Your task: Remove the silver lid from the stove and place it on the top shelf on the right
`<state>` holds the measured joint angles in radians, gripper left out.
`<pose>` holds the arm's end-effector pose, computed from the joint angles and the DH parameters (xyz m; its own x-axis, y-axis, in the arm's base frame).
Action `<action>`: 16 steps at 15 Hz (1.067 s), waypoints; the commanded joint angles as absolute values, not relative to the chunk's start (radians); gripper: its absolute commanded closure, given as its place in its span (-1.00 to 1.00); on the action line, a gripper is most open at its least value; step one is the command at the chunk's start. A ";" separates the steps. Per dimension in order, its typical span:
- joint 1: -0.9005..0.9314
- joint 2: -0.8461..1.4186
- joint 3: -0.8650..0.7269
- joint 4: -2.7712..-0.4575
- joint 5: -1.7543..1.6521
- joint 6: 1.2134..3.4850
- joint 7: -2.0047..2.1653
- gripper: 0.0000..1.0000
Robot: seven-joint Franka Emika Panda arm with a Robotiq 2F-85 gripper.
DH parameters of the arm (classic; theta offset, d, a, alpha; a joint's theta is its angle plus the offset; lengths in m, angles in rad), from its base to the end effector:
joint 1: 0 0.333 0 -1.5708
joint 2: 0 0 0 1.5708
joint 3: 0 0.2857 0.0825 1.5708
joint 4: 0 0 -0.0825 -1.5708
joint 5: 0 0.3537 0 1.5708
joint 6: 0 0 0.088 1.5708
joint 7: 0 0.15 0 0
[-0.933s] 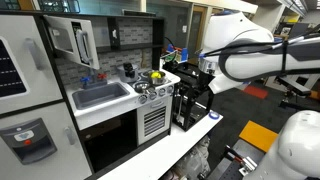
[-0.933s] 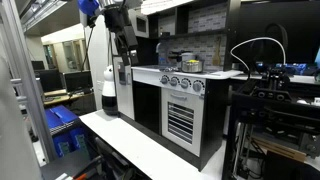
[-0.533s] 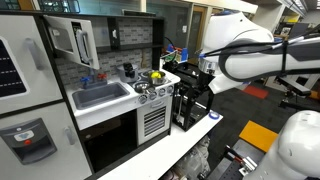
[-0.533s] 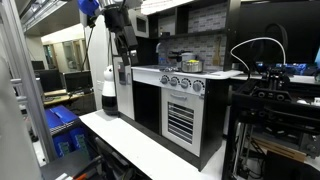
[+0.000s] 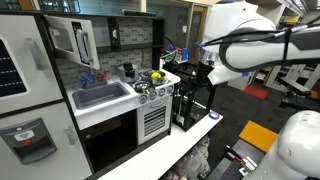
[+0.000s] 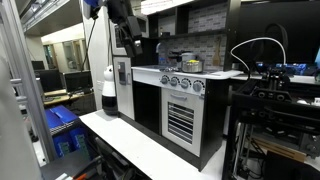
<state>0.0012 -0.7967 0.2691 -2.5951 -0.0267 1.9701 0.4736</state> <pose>0.3213 0.0829 0.4518 0.9445 -0.2349 0.2299 -0.2678 -0.9554 0.1243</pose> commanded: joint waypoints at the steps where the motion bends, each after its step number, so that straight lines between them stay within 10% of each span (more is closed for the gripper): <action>1: -0.044 -0.648 0.223 -2.436 -0.060 1.959 0.423 -1.00; 16: -0.016 -0.119 0.212 -2.020 -0.106 2.075 0.765 -1.00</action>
<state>-0.0315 -0.2219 0.2168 -2.1126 -0.0816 2.0550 0.6725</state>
